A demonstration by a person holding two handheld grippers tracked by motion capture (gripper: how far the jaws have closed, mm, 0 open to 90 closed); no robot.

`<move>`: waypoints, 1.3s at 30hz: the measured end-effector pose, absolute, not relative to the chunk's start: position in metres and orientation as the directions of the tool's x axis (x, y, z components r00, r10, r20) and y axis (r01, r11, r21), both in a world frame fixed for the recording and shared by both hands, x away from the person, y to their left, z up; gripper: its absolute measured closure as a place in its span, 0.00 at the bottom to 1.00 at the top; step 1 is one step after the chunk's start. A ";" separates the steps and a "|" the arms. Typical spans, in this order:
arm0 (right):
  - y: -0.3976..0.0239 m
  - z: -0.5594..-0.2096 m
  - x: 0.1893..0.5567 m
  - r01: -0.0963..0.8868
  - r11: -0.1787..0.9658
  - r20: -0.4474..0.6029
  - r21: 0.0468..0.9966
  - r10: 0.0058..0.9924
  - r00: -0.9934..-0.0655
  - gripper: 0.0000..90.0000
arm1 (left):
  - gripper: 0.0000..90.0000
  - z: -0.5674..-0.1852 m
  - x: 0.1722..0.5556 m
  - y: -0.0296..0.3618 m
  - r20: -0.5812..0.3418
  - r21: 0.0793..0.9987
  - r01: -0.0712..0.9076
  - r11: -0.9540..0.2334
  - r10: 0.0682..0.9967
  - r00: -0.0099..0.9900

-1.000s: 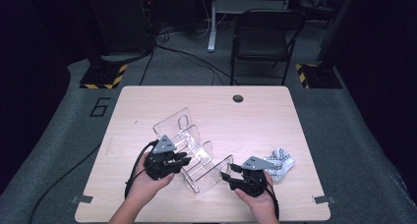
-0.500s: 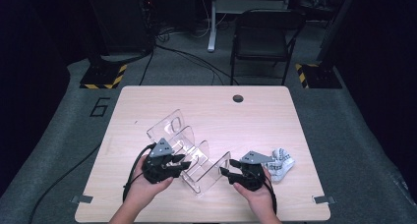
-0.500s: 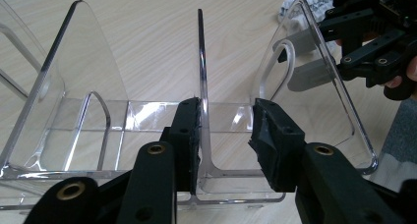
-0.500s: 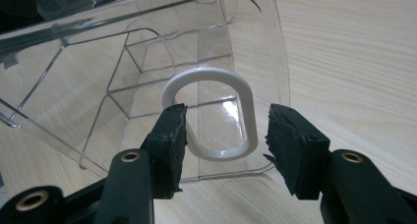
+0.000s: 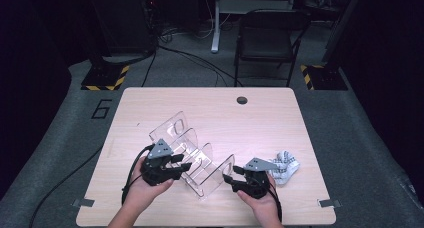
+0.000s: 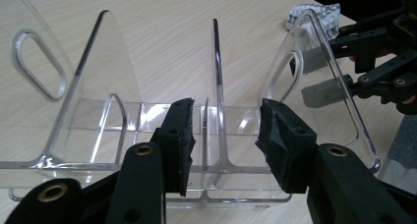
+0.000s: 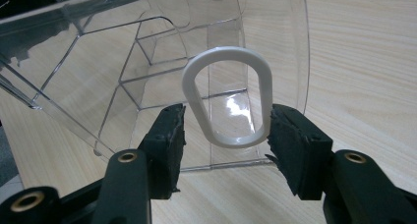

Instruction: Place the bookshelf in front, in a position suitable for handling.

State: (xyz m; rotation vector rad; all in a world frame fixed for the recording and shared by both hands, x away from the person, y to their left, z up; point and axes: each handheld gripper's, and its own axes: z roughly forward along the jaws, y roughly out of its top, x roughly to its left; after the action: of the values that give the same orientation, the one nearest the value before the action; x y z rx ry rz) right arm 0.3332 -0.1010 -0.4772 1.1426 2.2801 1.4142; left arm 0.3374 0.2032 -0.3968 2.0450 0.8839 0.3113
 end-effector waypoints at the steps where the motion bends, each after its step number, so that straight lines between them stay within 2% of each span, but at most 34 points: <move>1: -0.101 -0.477 0.333 0.492 0.235 0.194 0.838 0.714 -0.673 0.53 | 0.63 -0.396 0.338 0.204 -0.097 0.796 0.472 -0.378 0.691 0.716; 13: -0.103 -0.478 0.332 0.501 0.235 0.206 0.833 0.709 -0.674 0.52 | 0.59 -0.391 0.343 0.210 -0.075 0.795 0.461 -0.394 0.691 0.719; 39: -0.103 -0.481 0.332 0.518 0.218 0.228 0.827 0.713 -0.663 0.52 | 0.61 -0.392 0.359 0.226 -0.055 0.794 0.480 -0.373 0.743 0.667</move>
State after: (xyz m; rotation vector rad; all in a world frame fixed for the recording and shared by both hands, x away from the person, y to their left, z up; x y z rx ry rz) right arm 0.3317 -0.1034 -0.4812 1.1751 2.2862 1.4260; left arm 0.3589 0.2263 -0.3915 2.0429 0.9446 0.3969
